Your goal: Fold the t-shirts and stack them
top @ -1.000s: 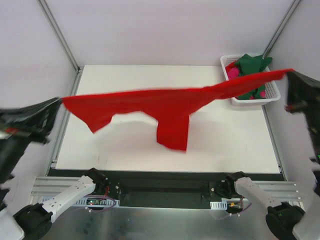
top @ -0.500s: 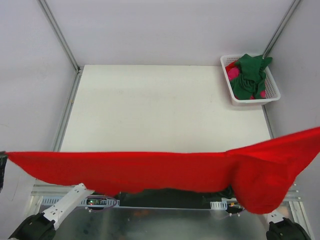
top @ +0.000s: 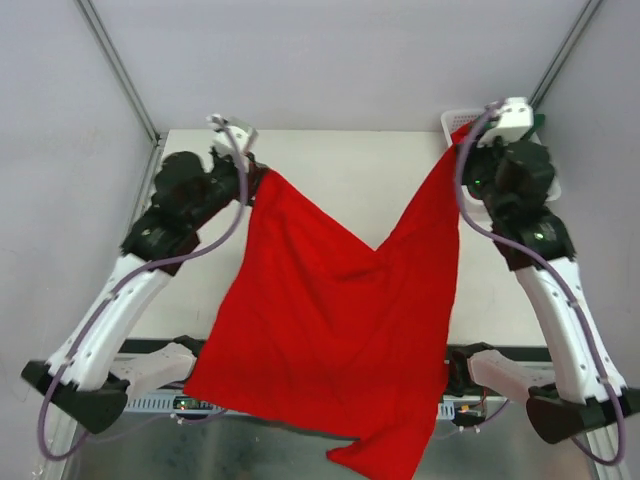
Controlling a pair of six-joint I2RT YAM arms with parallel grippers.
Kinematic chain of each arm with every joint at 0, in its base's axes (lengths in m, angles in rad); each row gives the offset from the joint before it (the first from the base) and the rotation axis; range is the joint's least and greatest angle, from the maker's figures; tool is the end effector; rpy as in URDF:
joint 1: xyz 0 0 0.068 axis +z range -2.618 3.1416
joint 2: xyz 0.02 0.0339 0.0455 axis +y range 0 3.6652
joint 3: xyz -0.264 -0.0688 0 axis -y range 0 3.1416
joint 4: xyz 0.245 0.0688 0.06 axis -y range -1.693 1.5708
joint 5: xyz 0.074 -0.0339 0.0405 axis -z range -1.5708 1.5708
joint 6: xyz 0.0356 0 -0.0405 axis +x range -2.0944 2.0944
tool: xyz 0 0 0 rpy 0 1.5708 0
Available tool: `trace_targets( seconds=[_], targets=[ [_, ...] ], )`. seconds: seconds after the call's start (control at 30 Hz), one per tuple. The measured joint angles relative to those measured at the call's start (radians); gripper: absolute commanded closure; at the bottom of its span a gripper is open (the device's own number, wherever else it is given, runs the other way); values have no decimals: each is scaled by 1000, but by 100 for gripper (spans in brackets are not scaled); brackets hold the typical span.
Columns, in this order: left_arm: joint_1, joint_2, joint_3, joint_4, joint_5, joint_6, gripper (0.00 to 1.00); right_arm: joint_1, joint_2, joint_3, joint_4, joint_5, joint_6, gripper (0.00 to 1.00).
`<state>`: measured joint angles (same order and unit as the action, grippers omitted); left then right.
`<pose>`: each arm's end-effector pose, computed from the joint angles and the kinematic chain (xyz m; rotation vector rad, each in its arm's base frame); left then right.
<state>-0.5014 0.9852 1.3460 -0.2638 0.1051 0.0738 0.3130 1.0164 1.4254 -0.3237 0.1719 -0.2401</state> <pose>0.1657 -0.0951 0.4867 0.5041 1.4006 -0.4239 0.1832 0.0529 0.4997 -0.2706 1.4623 -0.0687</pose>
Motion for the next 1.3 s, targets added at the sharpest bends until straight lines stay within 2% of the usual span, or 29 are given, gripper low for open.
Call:
trace_targets(
  seconds=[0.17,0.33,0.57,0.83,1.3],
  targets=[
    [66,188,-238,102,-15,15,100,0,141,-159,43,12,3,99],
    [178,319,-298,219,-37,13,100,-11,249,-169,120,31,8,99],
    [276,457,-298,359,-63,24,100,-35,402,-144,188,82,15,99],
    [327,606,-268,422,-62,44,100,-73,573,-35,211,107,15,99],
    [467,769,-41,453,-40,86,100,-146,810,193,269,112,-12,99]
  ],
)
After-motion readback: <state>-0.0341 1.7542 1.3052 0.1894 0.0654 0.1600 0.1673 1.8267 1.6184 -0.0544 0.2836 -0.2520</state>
